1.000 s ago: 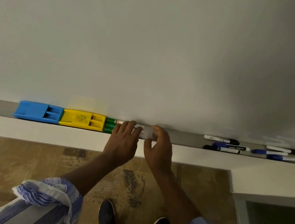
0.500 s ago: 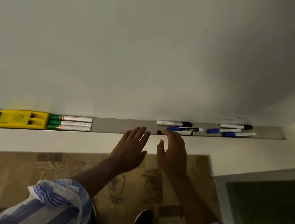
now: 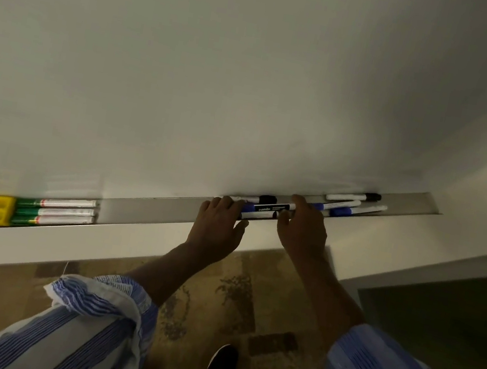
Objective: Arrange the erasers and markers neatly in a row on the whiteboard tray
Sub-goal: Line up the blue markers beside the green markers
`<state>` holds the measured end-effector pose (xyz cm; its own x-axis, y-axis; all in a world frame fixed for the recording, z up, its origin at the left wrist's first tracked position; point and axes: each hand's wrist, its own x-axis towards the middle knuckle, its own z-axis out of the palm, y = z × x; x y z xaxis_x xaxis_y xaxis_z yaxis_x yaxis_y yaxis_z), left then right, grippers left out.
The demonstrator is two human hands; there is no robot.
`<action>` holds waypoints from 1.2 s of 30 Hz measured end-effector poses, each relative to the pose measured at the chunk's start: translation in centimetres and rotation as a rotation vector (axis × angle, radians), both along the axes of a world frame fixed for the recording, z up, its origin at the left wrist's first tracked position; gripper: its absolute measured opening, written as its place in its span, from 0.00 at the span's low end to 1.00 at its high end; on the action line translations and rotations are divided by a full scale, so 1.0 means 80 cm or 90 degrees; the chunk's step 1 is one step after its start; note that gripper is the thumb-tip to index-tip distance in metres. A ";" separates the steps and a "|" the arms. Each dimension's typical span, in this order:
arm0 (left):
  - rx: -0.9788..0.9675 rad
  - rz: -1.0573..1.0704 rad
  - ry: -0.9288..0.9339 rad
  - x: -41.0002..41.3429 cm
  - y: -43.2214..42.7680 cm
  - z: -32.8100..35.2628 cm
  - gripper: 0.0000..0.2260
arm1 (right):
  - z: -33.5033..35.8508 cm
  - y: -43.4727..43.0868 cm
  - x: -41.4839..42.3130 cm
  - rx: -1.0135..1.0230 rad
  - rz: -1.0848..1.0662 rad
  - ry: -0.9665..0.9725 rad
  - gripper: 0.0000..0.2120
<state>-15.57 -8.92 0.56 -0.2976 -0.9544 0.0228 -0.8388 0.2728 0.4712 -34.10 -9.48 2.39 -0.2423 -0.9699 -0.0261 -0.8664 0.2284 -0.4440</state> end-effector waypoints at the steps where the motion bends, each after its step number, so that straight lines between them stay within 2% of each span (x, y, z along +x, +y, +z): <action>1: -0.002 0.013 0.012 -0.003 -0.001 0.000 0.16 | -0.001 -0.002 -0.001 -0.003 -0.006 -0.015 0.18; 7: -0.014 0.088 0.080 -0.016 -0.006 0.001 0.14 | -0.003 -0.008 -0.005 -0.078 -0.105 -0.163 0.11; 13: -0.028 0.149 0.207 -0.029 -0.015 0.018 0.13 | -0.001 -0.008 -0.001 -0.081 -0.204 -0.287 0.11; 19: -0.009 0.201 0.347 -0.035 -0.014 0.032 0.09 | -0.005 -0.003 0.001 -0.071 -0.211 -0.346 0.12; 21: 0.045 0.248 0.411 -0.035 -0.016 0.038 0.07 | -0.007 -0.001 0.003 -0.060 -0.204 -0.357 0.12; 25: 0.173 0.302 0.537 -0.037 -0.023 0.050 0.05 | -0.008 0.002 0.003 -0.070 -0.183 -0.335 0.11; 31: 0.179 0.291 0.585 -0.034 -0.023 0.053 0.04 | -0.007 -0.001 -0.010 -0.112 -0.079 -0.209 0.11; 34: 0.178 0.294 0.591 -0.031 -0.022 0.054 0.03 | -0.007 -0.010 -0.034 -0.130 -0.028 -0.035 0.12; 36: 0.180 0.298 0.591 -0.029 -0.022 0.056 0.03 | -0.010 -0.015 -0.053 -0.099 0.022 0.092 0.14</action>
<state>-17.89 -10.64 5.01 0.1186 -0.9751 -0.1872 -0.1136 -0.2007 0.9731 -38.32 -10.68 1.62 -0.1989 -0.9674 0.1570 -0.9299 0.1357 -0.3420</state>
